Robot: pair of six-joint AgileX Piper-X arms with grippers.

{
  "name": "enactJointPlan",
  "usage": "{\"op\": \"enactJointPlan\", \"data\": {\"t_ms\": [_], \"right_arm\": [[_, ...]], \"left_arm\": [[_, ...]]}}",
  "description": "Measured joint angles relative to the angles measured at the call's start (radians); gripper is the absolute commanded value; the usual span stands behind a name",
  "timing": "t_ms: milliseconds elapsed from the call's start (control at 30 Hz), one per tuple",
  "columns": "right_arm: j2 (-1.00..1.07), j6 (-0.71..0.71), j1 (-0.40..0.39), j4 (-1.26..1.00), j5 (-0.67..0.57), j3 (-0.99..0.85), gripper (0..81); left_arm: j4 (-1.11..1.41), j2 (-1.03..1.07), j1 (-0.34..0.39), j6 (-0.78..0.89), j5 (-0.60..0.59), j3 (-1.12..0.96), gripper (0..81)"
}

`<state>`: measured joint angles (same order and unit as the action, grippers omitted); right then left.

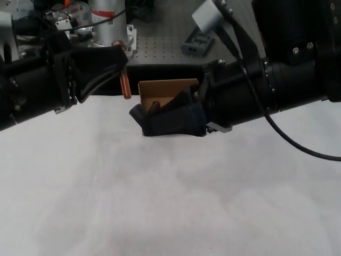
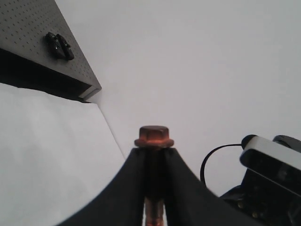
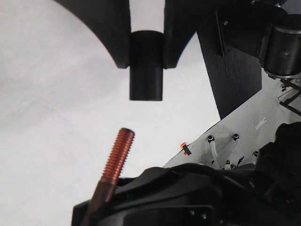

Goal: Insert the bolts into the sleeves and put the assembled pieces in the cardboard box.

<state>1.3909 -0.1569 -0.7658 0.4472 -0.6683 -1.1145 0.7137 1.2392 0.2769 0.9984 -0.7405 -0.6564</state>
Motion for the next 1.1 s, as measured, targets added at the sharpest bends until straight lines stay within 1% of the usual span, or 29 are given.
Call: {"op": "enactJointPlan", "data": {"t_ms": [133,233,467,633,800,1100], "right_arm": [[0.0,-0.007,0.0,-0.004,0.006,0.002,2.2],[0.0,-0.007,0.0,-0.004,0.006,0.002,2.2],[0.0,-0.022,0.0,-0.007,0.006,0.002,2.2],[0.0,-0.022,0.0,-0.008,0.006,0.002,2.2],[0.0,-0.022,0.0,0.004,0.007,0.002,2.2],[0.0,-0.022,0.0,0.003,0.03,0.002,2.2]], "left_arm": [[0.0,0.0,0.035,-0.001,0.004,0.0,0.6],[0.0,0.0,0.046,-0.008,0.004,-0.002,0.6],[0.0,0.0,0.045,-0.02,0.015,-0.002,0.6],[-0.002,0.0,0.035,-0.061,0.035,-0.002,0.6],[-0.002,0.0,0.017,-0.06,0.048,-0.002,0.6],[-0.004,0.0,0.017,-0.048,0.048,-0.002,0.6]]}}
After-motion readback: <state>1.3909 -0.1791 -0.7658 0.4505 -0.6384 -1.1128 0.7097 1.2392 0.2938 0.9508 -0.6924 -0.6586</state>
